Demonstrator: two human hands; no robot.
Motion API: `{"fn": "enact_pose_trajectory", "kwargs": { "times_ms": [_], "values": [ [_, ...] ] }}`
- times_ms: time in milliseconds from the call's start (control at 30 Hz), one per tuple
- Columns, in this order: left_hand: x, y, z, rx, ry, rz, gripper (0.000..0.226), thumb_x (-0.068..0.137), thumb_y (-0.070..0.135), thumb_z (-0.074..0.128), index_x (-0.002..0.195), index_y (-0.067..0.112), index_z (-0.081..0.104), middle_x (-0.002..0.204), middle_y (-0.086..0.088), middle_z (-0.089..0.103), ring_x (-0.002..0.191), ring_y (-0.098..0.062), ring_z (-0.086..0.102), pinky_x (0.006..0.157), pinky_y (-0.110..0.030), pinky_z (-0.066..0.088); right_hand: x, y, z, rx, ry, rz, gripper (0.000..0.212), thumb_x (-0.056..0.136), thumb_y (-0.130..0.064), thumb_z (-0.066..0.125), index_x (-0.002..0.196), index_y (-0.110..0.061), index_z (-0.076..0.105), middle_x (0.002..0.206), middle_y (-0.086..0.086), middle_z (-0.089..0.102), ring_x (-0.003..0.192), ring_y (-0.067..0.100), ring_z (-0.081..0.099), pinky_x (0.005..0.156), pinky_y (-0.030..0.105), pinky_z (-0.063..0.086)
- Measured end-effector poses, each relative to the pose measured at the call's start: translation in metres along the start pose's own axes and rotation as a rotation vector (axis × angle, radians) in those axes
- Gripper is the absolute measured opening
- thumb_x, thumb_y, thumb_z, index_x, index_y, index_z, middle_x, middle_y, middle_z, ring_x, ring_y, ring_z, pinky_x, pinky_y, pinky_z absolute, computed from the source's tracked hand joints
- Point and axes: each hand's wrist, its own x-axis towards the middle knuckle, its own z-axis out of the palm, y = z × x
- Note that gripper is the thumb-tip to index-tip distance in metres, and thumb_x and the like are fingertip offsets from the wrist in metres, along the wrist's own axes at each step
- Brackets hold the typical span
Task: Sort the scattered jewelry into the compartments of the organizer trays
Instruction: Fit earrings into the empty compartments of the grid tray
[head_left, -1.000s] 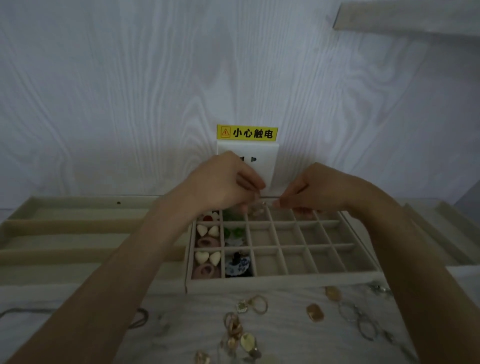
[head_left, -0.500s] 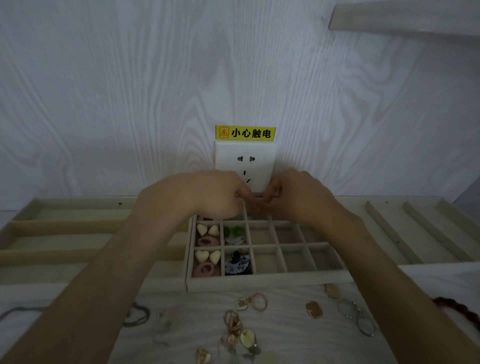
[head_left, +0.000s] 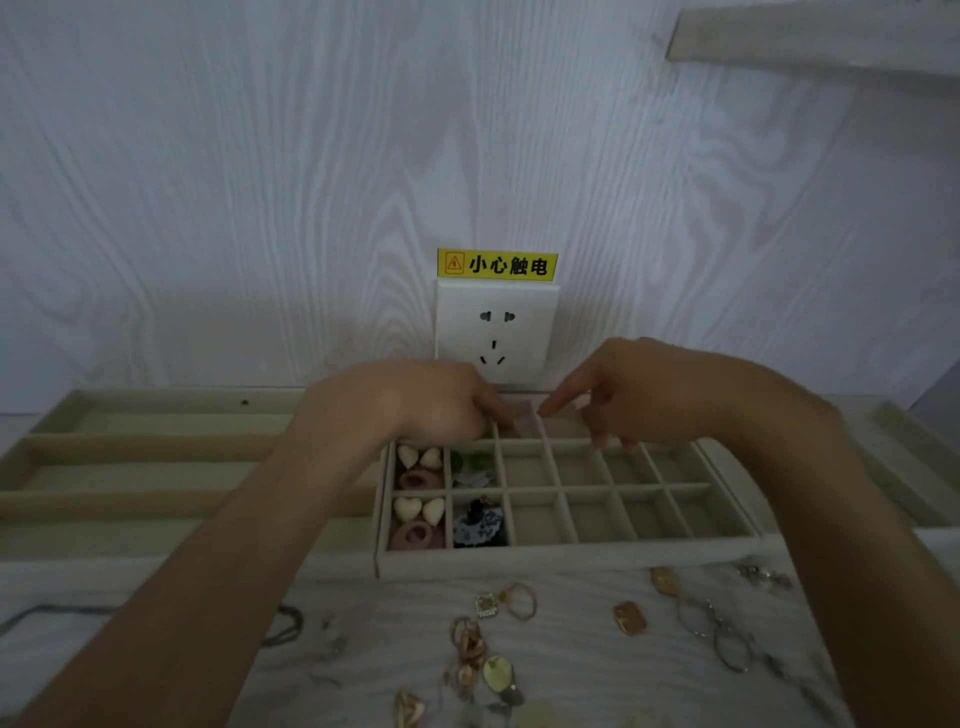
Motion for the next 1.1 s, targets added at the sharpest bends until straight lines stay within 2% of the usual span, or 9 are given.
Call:
{"fn": "enact_pose_trajectory", "kwargs": {
  "times_ms": [67, 167, 233, 433, 533, 667, 800, 900, 1100],
  "values": [
    [0.0, 0.0, 0.0, -0.001, 0.011, -0.007, 0.042, 0.097, 0.01, 0.039, 0.132, 0.028, 0.053, 0.136, -0.002, 0.052, 0.12, -0.021, 0.048, 0.079, -0.019, 0.037, -0.004, -0.004, 0.0, -0.059, -0.097, -0.015, 0.052, 0.09, -0.002, 0.043, 0.124, -0.039, 0.057, 0.094, -0.01, 0.056, 0.057, 0.005, 0.058, 0.051, 0.012, 0.045],
    [0.0, 0.0, -0.003, 0.006, 0.083, -0.006, 0.036, 0.097, 0.014, 0.041, 0.125, 0.031, 0.059, 0.132, 0.005, 0.055, 0.107, -0.01, 0.05, 0.082, -0.014, 0.034, -0.007, -0.009, 0.003, -0.129, -0.164, -0.041, 0.06, 0.089, 0.001, 0.039, 0.128, -0.042, 0.051, 0.102, -0.007, 0.055, 0.064, 0.007, 0.057, 0.072, 0.023, 0.049],
    [-0.001, 0.0, -0.005, 0.009, 0.122, 0.004, 0.037, 0.098, 0.016, 0.041, 0.127, 0.031, 0.057, 0.123, 0.007, 0.057, 0.111, -0.014, 0.051, 0.083, -0.016, 0.034, -0.006, -0.011, 0.005, -0.148, -0.163, -0.043, 0.059, 0.091, 0.0, 0.038, 0.131, -0.041, 0.049, 0.117, 0.001, 0.054, 0.062, 0.004, 0.051, 0.068, 0.019, 0.047],
    [0.003, 0.002, 0.002, 0.052, 0.015, -0.002, 0.05, 0.095, 0.011, 0.039, 0.139, 0.034, 0.043, 0.144, 0.003, 0.044, 0.123, -0.015, 0.046, 0.084, -0.016, 0.033, -0.001, -0.011, 0.01, -0.163, -0.15, -0.01, 0.059, 0.091, 0.002, 0.038, 0.134, -0.038, 0.046, 0.067, -0.012, 0.028, 0.056, 0.003, 0.041, 0.052, 0.013, 0.037],
    [0.003, 0.0, 0.002, 0.06, 0.019, -0.001, 0.048, 0.095, 0.012, 0.039, 0.137, 0.035, 0.046, 0.141, 0.004, 0.047, 0.117, -0.013, 0.048, 0.086, -0.018, 0.034, -0.002, -0.012, 0.011, -0.152, -0.115, -0.018, 0.058, 0.09, 0.001, 0.037, 0.132, -0.037, 0.048, 0.066, -0.012, 0.028, 0.057, 0.002, 0.038, 0.05, 0.012, 0.033],
    [0.003, -0.002, 0.0, 0.032, 0.015, 0.004, 0.046, 0.096, 0.013, 0.038, 0.134, 0.036, 0.048, 0.13, 0.002, 0.055, 0.099, -0.011, 0.051, 0.069, -0.015, 0.035, -0.003, -0.011, 0.008, -0.118, 0.0, -0.07, 0.057, 0.089, 0.0, 0.038, 0.12, -0.043, 0.059, 0.065, -0.014, 0.026, 0.054, 0.004, 0.039, 0.054, 0.019, 0.037],
    [0.004, -0.004, 0.001, -0.011, 0.003, 0.005, 0.043, 0.096, 0.015, 0.04, 0.134, 0.034, 0.049, 0.139, 0.006, 0.049, 0.114, -0.01, 0.048, 0.087, -0.017, 0.031, -0.003, -0.013, 0.01, -0.092, -0.013, -0.107, 0.059, 0.088, 0.003, 0.036, 0.12, -0.04, 0.059, 0.065, -0.017, 0.023, 0.053, 0.002, 0.035, 0.051, 0.011, 0.033],
    [0.006, -0.004, 0.001, -0.015, 0.047, -0.008, 0.04, 0.097, 0.015, 0.04, 0.132, 0.031, 0.053, 0.136, 0.004, 0.052, 0.107, -0.008, 0.049, 0.081, -0.013, 0.03, 0.0, -0.012, 0.013, -0.12, -0.012, -0.087, 0.054, 0.091, -0.001, 0.037, 0.123, -0.039, 0.058, 0.069, -0.013, 0.034, 0.052, 0.002, 0.033, 0.048, 0.011, 0.03],
    [0.007, -0.004, 0.001, -0.044, 0.129, 0.012, 0.034, 0.097, 0.015, 0.041, 0.12, 0.029, 0.062, 0.131, 0.0, 0.056, 0.092, -0.004, 0.043, 0.08, -0.016, 0.032, -0.002, -0.007, 0.007, -0.14, 0.067, -0.064, 0.05, 0.091, -0.005, 0.038, 0.115, -0.042, 0.062, 0.065, -0.015, 0.023, 0.052, 0.003, 0.032, 0.049, 0.017, 0.03]
  ]
}}
